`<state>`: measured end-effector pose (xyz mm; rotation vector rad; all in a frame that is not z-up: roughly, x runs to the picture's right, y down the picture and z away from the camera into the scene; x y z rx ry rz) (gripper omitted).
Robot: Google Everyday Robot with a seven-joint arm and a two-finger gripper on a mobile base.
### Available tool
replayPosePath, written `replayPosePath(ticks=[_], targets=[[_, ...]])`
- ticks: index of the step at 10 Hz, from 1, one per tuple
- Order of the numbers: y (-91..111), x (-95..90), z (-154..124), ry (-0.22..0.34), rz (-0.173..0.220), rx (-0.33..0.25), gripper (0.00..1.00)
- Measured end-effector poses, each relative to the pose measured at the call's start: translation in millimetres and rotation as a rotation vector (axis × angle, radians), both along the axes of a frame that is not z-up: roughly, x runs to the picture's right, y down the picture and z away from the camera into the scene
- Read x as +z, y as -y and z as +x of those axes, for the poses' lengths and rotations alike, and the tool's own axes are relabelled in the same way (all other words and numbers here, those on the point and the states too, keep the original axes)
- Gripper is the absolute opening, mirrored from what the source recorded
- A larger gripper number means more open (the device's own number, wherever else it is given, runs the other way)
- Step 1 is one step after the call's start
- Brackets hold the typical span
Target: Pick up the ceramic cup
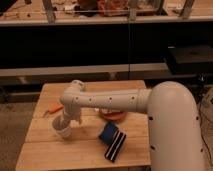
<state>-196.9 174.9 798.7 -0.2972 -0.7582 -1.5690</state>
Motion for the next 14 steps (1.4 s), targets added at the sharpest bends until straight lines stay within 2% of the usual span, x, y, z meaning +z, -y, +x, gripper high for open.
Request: replayPosePath(ticks=[2,4,5,6,9,14], targets=[[10,-9.0,0,0.002,0.008,-0.001,0.37],[13,-11.6,0,0.006,0.012,-0.005,0.20],[15,-12.4,1,0.007,0.015,-0.007,0.08],[16,-13.5,1,0.008,0.014,-0.007,0.02],[36,-25.4,6,0.015,0.027,-0.008,0.00],[52,-35.9,9,0.026,0.040,-0.019,0.00]])
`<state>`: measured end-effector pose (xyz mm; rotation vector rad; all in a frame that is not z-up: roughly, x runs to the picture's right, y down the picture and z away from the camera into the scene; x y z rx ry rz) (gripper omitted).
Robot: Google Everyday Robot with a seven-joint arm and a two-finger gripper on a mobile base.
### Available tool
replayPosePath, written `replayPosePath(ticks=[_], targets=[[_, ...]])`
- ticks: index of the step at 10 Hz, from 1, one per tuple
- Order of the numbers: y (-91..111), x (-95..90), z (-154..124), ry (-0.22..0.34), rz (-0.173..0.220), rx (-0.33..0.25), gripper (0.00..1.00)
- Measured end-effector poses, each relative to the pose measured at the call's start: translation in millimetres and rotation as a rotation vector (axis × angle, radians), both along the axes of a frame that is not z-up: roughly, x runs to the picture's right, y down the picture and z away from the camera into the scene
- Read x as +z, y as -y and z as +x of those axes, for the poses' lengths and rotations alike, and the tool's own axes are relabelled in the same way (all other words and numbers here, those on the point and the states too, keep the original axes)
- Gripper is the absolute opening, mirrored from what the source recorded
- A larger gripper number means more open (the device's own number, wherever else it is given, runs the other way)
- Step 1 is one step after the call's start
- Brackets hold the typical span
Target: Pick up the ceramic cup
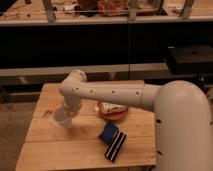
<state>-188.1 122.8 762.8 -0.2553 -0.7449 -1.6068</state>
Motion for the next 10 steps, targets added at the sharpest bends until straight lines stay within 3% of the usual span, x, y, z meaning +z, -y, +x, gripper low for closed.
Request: replayPosePath(ticks=[10], targets=[[25,-14.7,4,0.014,0.009,-0.020,0.00]])
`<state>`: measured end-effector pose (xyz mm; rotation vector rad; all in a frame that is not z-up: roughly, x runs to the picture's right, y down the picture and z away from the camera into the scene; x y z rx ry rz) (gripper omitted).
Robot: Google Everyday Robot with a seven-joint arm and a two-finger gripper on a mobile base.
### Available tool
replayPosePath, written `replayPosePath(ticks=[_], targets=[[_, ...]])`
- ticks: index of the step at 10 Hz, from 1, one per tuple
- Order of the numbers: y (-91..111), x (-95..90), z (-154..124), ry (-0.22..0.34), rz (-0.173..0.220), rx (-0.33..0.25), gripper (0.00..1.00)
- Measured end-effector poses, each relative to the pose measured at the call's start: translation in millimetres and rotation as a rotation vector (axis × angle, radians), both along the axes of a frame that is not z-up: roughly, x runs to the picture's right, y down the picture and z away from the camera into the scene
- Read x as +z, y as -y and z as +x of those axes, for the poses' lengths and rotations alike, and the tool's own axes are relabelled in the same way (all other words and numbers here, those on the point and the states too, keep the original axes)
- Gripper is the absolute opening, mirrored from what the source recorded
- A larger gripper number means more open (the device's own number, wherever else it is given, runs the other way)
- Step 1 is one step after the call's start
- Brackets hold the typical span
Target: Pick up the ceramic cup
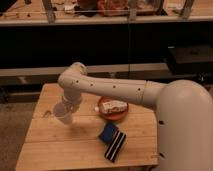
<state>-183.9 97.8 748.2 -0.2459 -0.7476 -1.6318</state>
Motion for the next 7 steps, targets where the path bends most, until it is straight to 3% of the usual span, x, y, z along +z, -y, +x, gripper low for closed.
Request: replayPosePath(ticks=[7], targets=[[7.0,-2.5,1.3,0.009,0.005,-0.016,0.00]])
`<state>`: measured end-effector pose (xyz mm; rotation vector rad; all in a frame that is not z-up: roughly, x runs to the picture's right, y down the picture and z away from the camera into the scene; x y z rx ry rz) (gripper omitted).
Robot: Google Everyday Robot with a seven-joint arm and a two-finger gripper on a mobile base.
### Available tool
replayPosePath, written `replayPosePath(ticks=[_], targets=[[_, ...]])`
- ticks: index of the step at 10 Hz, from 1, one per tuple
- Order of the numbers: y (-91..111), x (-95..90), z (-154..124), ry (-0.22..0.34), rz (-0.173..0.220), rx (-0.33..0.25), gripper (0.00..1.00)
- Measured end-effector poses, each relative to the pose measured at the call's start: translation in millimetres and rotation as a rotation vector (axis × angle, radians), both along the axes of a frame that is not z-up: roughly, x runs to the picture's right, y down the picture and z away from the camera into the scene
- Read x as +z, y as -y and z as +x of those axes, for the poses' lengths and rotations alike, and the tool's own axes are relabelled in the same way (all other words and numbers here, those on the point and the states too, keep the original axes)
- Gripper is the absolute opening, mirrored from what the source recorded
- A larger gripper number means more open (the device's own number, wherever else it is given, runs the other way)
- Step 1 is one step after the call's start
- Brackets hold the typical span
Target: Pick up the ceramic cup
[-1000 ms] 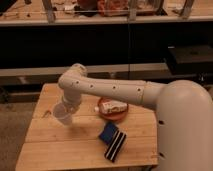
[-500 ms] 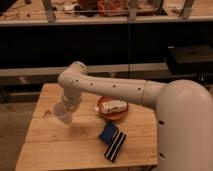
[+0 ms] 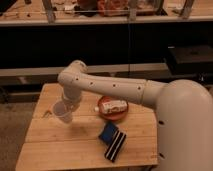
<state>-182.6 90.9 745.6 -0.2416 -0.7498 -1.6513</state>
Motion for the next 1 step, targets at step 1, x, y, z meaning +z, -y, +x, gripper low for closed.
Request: replayPosePath(ticks=[1], targets=[[1.0,-0.4,0.0,0.002,0.001,-0.003,0.00]])
